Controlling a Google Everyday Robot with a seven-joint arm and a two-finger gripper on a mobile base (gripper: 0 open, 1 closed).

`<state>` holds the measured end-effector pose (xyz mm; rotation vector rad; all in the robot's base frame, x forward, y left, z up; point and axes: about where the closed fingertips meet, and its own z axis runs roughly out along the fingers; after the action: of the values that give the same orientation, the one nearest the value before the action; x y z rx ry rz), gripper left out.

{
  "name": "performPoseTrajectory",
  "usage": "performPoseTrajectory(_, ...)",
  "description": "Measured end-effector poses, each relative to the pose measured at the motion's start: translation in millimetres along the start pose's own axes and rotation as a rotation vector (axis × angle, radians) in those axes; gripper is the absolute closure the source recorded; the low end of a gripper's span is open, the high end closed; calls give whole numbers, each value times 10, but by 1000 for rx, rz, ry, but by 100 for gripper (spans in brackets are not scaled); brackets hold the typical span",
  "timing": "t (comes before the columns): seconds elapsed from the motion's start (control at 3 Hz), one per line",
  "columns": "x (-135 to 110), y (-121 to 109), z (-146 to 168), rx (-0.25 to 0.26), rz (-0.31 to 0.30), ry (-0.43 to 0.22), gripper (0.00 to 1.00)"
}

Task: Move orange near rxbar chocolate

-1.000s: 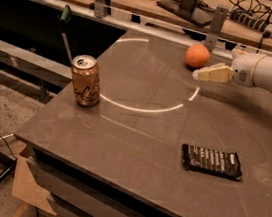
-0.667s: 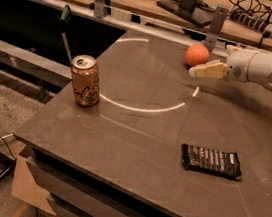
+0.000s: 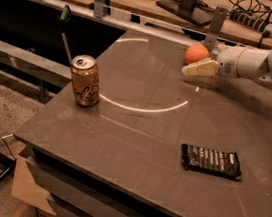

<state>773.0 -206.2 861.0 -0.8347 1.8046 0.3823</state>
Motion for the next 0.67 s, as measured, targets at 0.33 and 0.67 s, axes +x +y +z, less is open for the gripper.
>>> performPoseTrajectory(0.33, 26, 39, 151, -16, -3, 16, 15)
performPoseTrajectory(0.67, 28, 65, 188, -23, -2, 16, 47)
